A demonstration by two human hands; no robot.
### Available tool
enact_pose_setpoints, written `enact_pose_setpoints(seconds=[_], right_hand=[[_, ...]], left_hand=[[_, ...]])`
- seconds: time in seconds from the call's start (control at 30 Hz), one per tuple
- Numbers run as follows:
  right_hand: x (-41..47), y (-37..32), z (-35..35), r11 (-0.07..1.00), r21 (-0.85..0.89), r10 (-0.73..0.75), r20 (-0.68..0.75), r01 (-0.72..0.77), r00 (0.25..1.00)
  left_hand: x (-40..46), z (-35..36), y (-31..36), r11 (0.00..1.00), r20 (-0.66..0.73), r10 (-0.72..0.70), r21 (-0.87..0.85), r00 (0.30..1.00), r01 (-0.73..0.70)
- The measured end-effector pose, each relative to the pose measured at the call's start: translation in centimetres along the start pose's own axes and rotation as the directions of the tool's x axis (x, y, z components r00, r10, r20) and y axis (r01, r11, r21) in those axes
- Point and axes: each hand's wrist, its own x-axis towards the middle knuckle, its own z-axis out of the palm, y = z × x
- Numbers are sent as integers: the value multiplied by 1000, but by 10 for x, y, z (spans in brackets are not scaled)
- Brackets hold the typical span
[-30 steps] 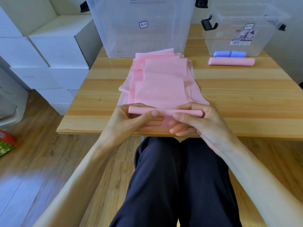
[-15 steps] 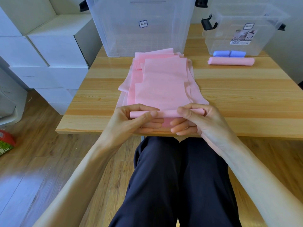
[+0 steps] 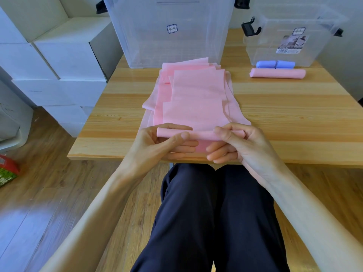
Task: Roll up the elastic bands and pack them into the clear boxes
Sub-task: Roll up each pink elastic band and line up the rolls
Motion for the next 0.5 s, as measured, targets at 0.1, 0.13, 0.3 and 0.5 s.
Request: enact_pose_setpoints(seconds=[0.1, 0.13, 0.3, 0.5], right_hand=[[0, 0, 0, 1000, 9, 7, 18, -7, 1000], [0, 0, 0, 1000, 6, 7, 30, -7, 1000], [0, 1, -1, 1000, -3, -8, 3, 8, 1000], [0, 2, -2, 1000, 9, -5, 28, 4, 1000]], left_hand=[[0, 1, 0, 1000, -28, 2, 8, 1000, -2], [0, 1, 0, 1000, -36, 0, 6, 999, 1], [0, -1, -2, 1000, -7, 10, -18, 1000, -10], [1, 0, -3, 1000, -52, 3, 10, 999, -2]])
